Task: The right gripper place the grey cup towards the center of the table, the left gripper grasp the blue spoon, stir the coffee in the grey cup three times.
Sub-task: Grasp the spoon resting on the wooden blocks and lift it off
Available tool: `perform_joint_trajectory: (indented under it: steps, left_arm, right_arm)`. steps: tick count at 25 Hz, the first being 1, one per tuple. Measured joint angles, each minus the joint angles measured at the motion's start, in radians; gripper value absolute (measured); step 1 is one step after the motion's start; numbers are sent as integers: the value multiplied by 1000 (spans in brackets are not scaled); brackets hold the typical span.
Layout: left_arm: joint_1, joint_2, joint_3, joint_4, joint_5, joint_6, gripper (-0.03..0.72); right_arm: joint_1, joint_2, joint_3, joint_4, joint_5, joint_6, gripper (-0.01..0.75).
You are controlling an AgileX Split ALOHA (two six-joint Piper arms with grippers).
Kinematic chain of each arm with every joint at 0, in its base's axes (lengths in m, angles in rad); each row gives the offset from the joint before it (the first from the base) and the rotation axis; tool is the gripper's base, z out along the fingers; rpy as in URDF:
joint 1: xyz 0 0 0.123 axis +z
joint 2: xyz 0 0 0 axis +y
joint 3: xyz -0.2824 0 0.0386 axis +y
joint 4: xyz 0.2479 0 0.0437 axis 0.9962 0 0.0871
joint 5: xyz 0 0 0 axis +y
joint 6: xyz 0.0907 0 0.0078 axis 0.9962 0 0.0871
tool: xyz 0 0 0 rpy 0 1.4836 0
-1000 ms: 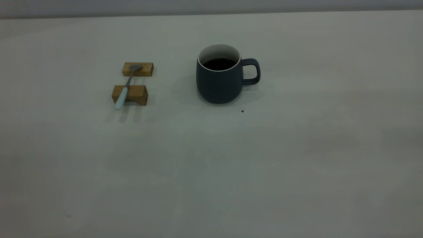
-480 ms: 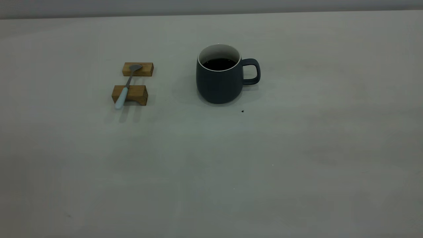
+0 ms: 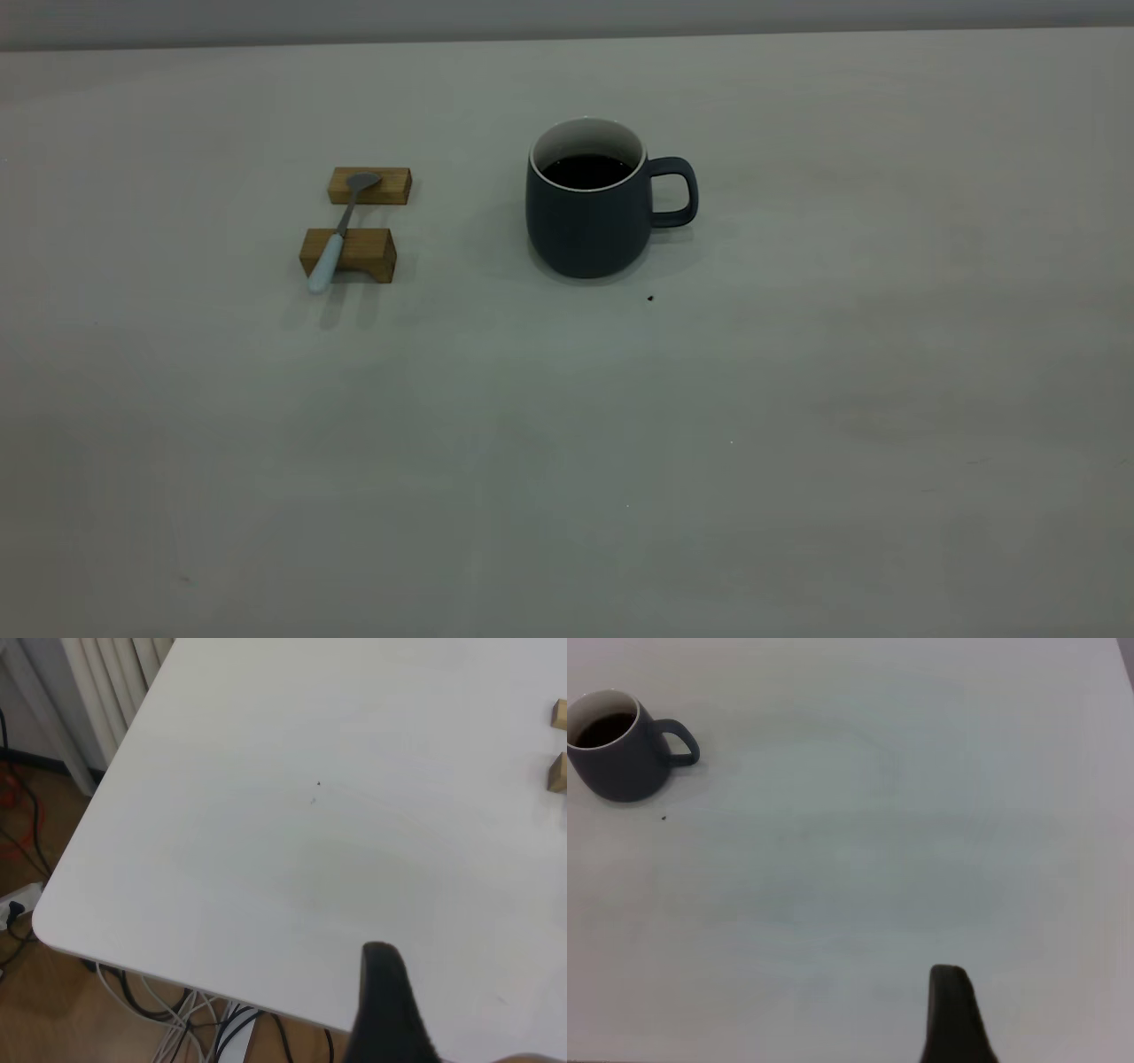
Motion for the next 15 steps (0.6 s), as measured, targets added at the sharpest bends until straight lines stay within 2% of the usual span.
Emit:
perform_joint_trajectory:
  steps: [12, 15]
  left_arm:
    - [0, 3, 0, 0, -2, 6, 572]
    - [0, 65, -13, -3, -40, 32, 572]
  right_arm:
    - [0, 0, 0, 1, 0, 0, 537]
    - [0, 0, 0, 1, 0, 0, 537]
